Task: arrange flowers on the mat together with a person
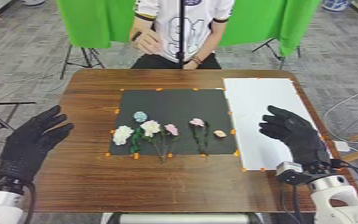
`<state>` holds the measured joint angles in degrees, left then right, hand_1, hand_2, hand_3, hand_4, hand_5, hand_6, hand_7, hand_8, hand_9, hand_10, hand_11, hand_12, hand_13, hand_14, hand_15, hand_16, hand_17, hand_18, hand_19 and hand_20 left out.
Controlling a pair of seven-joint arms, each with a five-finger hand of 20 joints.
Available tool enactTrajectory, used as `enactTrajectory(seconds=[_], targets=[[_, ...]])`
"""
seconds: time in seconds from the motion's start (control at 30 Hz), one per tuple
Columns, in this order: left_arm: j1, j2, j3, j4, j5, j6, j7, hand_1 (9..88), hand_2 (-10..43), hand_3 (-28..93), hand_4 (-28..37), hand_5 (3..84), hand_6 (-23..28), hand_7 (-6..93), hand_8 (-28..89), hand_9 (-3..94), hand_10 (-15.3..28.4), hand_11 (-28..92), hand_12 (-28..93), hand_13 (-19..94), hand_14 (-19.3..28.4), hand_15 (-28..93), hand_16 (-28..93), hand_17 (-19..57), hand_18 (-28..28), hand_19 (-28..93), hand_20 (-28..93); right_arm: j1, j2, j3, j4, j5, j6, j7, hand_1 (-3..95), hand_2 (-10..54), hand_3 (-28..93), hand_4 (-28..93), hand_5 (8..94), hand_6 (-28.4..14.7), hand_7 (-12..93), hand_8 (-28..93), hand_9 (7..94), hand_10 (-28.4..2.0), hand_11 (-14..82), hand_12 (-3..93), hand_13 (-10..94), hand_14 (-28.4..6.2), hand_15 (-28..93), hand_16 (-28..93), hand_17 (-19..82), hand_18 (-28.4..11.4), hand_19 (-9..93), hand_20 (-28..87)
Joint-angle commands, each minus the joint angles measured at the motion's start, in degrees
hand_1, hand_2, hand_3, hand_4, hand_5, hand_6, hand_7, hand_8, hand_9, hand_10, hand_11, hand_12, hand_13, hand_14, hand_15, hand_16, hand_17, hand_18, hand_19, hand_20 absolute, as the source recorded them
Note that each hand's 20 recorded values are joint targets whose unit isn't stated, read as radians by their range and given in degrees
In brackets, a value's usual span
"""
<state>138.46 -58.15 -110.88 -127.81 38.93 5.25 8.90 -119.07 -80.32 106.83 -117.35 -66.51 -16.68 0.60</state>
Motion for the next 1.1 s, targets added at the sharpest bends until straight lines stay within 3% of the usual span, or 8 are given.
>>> enactTrajectory(seconds=[0.03,0.17,0.33,0.47,0.63,0.83,1.0,1.1], targets=[[0.3,-0.71,-0.24,0.11,0.15,-0.01,-0.51,25.3,0.9,71,-26.1,39.1,6.0,13.6,-8,32.7,13.9,21,14,28,17.0,36,1,-6.5,23.3,48,12,0.6,0.2,-0.4,0.2,-0.1,0.4,-0.1,20.3,2.4,86,-22,44.2,-3.7,19,-9,47.0,-14.5,13.9,21.9,39,-12.2,30,28,12,-20.5,50,34],[1.0,-1.93,-0.24,-0.08,0.38,-0.23,-0.66,25.2,1.0,71,-26.1,39.4,6.0,13.6,-8,32.8,14.0,21,14,28,17.1,36,1,-6.5,23.3,48,13,0.6,-0.1,-0.7,0.2,-0.3,-0.2,-0.2,20.2,2.5,86,-22,44.1,-3.6,19,-9,46.9,-14.5,13.8,21.8,39,-12.2,30,28,12,-20.5,50,34],[-0.4,-0.37,0.23,0.37,0.16,-0.17,-0.42,25.3,1.0,71,-26.1,39.6,6.1,13.5,-8,32.9,14.1,21,14,28,17.1,36,1,-6.5,23.3,48,12,1.2,0.0,-0.6,0.2,-0.2,0.3,-0.7,20.1,2.5,86,-22,44.1,-3.6,19,-9,46.9,-14.4,13.7,21.8,39,-12.1,30,28,12,-20.5,50,34],[0.8,-1.55,0.16,0.00,0.05,0.15,-0.26,25.3,1.0,71,-26.1,39.6,6.0,13.6,-8,32.9,14.1,21,14,28,17.0,36,1,-6.5,23.4,48,12,1.2,0.1,-1.1,0.5,-0.2,0.3,-0.4,20.2,2.4,86,-22,44.2,-3.6,19,-9,46.9,-14.4,13.7,21.9,39,-12.1,30,28,12,-20.5,50,34],[-0.1,-0.16,0.10,0.24,-0.16,0.16,-0.05,25.2,1.0,71,-26.1,39.6,6.0,13.7,-8,33.0,14.1,21,14,28,17.0,36,1,-6.6,23.4,48,13,1.0,0.2,-0.7,0.1,-0.1,0.7,-0.8,20.2,2.5,86,-22,44.2,-3.5,19,-9,46.9,-14.4,13.7,22.0,39,-12.1,30,28,12,-20.5,50,34],[0.8,-1.33,-0.19,0.17,0.16,-0.29,-0.49,25.3,1.1,71,-26.1,39.7,6.1,13.6,-8,33.0,14.1,21,14,28,17.1,36,1,-6.6,23.4,48,13,0.7,0.2,-0.6,0.0,-0.4,-0.2,-0.2,20.2,2.5,86,-22,44.2,-3.6,19,-9,46.9,-14.5,13.6,21.9,39,-12.1,30,28,12,-20.5,50,34],[-0.1,-0.05,-0.38,0.44,-0.02,-0.34,-0.51,25.2,1.0,71,-26.1,39.7,6.1,13.5,-8,32.9,14.1,21,14,28,17.1,36,1,-6.6,23.4,48,12,0.9,0.5,-0.6,0.0,-0.2,0.3,-0.8,20.2,2.5,86,-22,44.1,-3.5,19,-9,46.8,-14.4,13.6,21.8,39,-12.1,30,28,12,-20.5,50,34],[0.4,-0.71,-0.44,0.36,0.00,-0.56,-0.49,25.2,1.0,71,-26.1,39.7,6.1,13.5,-8,33.0,14.1,21,14,28,17.0,36,1,-6.6,23.3,48,12,0.5,0.3,-0.6,0.0,-0.2,0.3,-0.7,20.2,2.4,87,-22,44.2,-3.6,19,-9,46.8,-14.4,13.6,21.9,39,-12.0,30,28,12,-20.5,50,34]])
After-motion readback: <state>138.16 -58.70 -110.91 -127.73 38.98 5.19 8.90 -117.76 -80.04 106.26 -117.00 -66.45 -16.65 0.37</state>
